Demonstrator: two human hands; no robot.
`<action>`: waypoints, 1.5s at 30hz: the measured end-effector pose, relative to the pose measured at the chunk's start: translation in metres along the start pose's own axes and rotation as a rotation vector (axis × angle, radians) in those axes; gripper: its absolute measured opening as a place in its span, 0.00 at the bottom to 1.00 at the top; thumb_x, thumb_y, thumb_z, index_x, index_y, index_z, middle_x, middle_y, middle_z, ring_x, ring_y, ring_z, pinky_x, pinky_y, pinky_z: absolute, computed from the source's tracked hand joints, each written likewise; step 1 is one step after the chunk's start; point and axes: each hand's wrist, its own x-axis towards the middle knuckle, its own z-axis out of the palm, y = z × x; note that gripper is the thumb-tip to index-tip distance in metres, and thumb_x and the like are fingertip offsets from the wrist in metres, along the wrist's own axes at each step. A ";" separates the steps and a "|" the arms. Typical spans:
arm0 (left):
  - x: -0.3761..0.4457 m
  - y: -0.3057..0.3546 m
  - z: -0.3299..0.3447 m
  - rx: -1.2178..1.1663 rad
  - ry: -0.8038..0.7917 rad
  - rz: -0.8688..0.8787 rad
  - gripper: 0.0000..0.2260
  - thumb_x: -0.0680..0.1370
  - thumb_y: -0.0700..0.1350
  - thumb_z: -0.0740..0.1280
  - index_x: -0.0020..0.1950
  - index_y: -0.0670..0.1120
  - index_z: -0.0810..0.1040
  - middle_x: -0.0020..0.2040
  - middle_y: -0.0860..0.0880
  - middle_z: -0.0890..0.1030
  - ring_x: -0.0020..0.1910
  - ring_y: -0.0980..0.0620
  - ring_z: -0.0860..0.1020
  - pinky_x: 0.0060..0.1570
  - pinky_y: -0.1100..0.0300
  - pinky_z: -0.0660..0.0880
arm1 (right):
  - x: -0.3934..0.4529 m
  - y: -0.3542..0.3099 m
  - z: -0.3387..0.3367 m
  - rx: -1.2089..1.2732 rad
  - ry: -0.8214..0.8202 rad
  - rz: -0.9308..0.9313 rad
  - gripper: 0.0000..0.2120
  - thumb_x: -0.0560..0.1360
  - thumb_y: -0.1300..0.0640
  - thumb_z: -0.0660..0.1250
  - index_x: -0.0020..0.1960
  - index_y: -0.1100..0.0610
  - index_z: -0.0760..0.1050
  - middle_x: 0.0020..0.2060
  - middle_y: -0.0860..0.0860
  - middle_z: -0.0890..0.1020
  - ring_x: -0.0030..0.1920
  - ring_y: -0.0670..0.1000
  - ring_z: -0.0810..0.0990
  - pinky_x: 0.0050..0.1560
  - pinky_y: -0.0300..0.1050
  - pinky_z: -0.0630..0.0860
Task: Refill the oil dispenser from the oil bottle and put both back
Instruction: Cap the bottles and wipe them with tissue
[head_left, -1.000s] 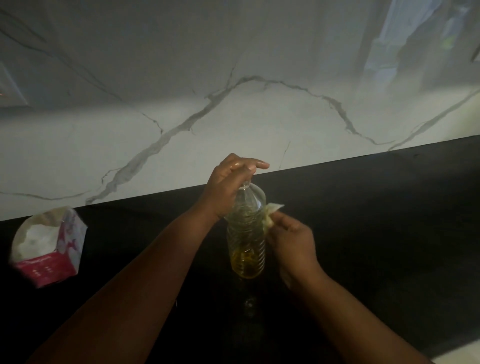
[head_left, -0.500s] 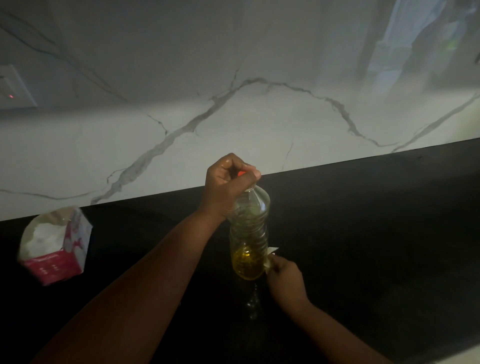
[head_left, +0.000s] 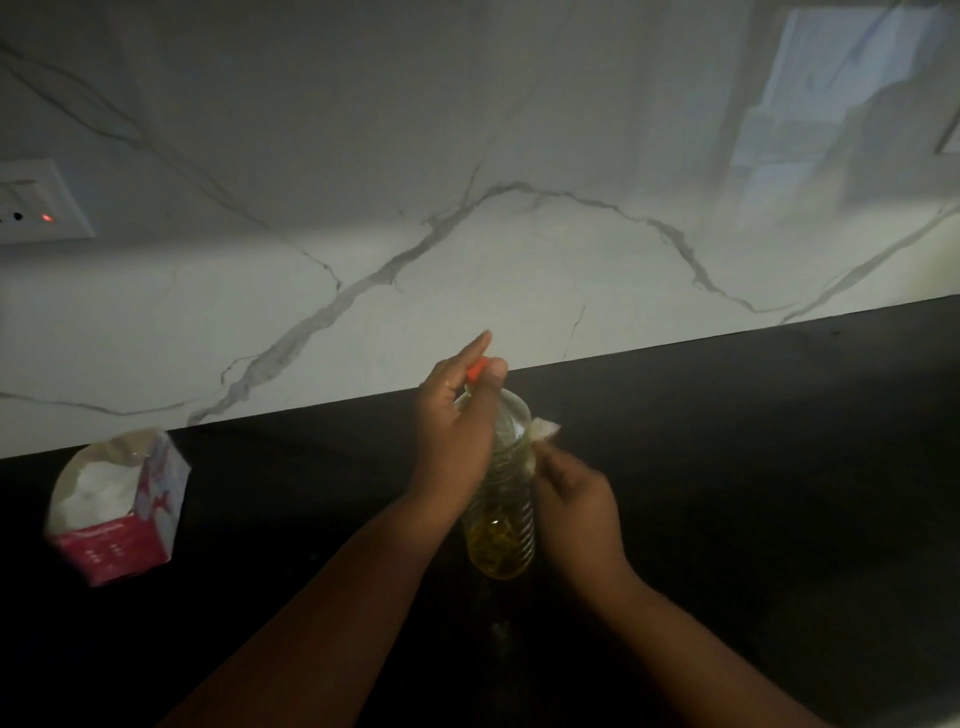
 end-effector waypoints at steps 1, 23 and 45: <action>-0.002 -0.001 0.002 -0.008 0.018 -0.011 0.08 0.81 0.46 0.65 0.57 0.56 0.79 0.57 0.58 0.80 0.56 0.65 0.77 0.49 0.74 0.73 | -0.006 0.011 0.004 -0.030 -0.026 0.013 0.14 0.79 0.63 0.60 0.58 0.49 0.79 0.45 0.49 0.85 0.45 0.46 0.84 0.47 0.51 0.82; 0.034 -0.003 -0.007 -0.067 -0.261 0.035 0.04 0.70 0.49 0.71 0.40 0.52 0.85 0.37 0.54 0.83 0.39 0.59 0.79 0.44 0.64 0.75 | -0.024 0.008 0.009 0.180 0.054 -0.039 0.15 0.81 0.53 0.58 0.64 0.55 0.77 0.48 0.49 0.84 0.49 0.45 0.83 0.48 0.43 0.81; 0.014 -0.006 -0.015 -0.094 -0.138 -0.014 0.05 0.78 0.44 0.65 0.44 0.50 0.78 0.40 0.49 0.80 0.42 0.52 0.80 0.45 0.59 0.79 | -0.012 -0.036 0.004 0.289 0.112 0.030 0.10 0.78 0.60 0.64 0.57 0.56 0.81 0.43 0.50 0.86 0.43 0.47 0.84 0.42 0.42 0.83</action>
